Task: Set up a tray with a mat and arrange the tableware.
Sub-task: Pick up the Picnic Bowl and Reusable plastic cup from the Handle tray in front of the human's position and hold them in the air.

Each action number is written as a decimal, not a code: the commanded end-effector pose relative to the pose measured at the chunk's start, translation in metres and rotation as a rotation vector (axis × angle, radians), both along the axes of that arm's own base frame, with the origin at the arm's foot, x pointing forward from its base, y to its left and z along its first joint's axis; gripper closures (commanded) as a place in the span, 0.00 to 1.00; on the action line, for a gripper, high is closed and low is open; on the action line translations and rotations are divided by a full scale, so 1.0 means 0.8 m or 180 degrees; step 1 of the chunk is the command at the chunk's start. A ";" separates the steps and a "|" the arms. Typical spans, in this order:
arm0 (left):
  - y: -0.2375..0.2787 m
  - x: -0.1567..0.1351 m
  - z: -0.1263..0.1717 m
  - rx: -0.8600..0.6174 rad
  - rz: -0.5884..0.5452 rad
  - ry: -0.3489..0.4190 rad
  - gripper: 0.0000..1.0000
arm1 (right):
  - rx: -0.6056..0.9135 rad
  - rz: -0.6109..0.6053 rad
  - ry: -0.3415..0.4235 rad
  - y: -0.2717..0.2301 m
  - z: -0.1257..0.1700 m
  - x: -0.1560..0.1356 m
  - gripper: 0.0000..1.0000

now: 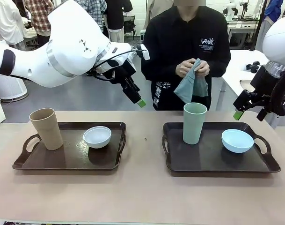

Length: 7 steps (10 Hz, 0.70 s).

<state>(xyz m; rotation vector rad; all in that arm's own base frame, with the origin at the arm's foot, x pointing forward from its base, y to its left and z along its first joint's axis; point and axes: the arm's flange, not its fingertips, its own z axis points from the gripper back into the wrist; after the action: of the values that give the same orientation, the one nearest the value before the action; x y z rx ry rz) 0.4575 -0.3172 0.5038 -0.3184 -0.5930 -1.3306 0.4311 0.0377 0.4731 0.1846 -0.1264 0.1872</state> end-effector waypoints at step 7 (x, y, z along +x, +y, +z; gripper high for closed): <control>-0.080 0.061 -0.107 0.0034 -0.1497 -0.0178 0.00 | -0.0320 -0.0336 0.0088 -0.017 -0.029 0.011 0.00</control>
<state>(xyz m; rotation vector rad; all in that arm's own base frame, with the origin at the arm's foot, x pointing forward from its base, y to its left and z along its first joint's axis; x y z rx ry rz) 0.5175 -0.3992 0.4111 -0.4583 -0.6016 -1.8038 0.4413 0.0236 0.4467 0.0647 -0.0957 0.0712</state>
